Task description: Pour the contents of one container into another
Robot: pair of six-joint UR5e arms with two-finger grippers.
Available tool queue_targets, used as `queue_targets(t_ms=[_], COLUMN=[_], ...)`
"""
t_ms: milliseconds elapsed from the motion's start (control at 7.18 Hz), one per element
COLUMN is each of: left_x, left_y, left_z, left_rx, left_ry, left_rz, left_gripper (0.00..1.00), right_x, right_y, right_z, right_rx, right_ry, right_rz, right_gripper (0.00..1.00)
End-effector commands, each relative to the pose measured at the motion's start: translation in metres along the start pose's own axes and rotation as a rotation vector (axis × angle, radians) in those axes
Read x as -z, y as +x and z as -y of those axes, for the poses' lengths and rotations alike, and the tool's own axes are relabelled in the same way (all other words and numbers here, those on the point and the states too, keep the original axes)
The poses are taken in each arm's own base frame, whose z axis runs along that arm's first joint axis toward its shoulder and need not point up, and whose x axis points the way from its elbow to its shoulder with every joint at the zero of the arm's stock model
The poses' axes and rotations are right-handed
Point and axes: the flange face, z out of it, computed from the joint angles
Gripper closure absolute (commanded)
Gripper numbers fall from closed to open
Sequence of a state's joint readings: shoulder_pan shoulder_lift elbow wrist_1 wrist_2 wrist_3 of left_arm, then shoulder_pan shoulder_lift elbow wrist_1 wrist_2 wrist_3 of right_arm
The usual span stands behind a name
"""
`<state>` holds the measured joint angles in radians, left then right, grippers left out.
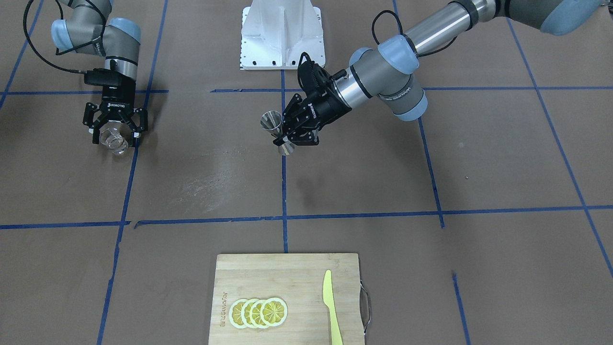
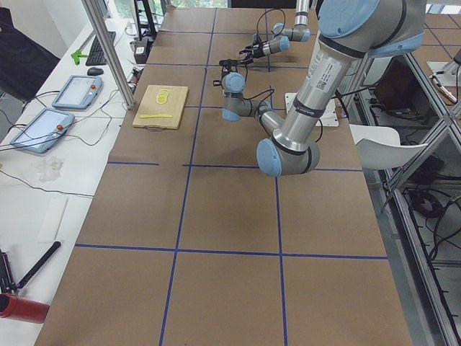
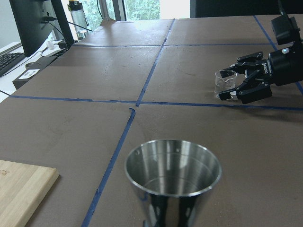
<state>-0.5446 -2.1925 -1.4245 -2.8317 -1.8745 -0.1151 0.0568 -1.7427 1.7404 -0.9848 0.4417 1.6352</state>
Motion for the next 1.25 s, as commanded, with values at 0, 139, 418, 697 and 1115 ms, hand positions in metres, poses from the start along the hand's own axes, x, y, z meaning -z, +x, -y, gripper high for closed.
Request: queue_targets(t_ms=[0, 139, 418, 697, 1115], left_x=[0.0003, 0.0003, 0.0003, 0.0009, 0.0011], left_y=[0.0001, 0.0001, 0.0001, 0.0004, 0.0002], left_z=[0.0001, 0.0001, 0.0001, -0.0002, -0.0012], left_rx=[-0.001, -0.001, -0.001, -0.001, 0.000], left_ry=[0.002, 0.002, 0.002, 0.001, 0.000], left_rz=[0.000, 0.000, 0.000, -0.002, 0.000], left_gripper=[1.00, 1.00, 1.00, 1.00, 1.00], right_x=[0.0034, 0.0023, 0.0018, 0.0009, 0.0010], right_y=[-0.0016, 0.0007, 0.0016, 0.0031, 0.0031], right_z=[-0.0031, -0.0070, -0.0080, -0.0082, -0.0081], right_rx=[0.004, 0.006, -0.002, 0.000, -0.003], right_ry=[-0.002, -0.003, -0.003, -0.002, -0.002], right_rz=[0.008, 0.005, 0.004, 0.002, 0.003], right_gripper=[0.08, 0.12, 0.26, 0.25, 0.63])
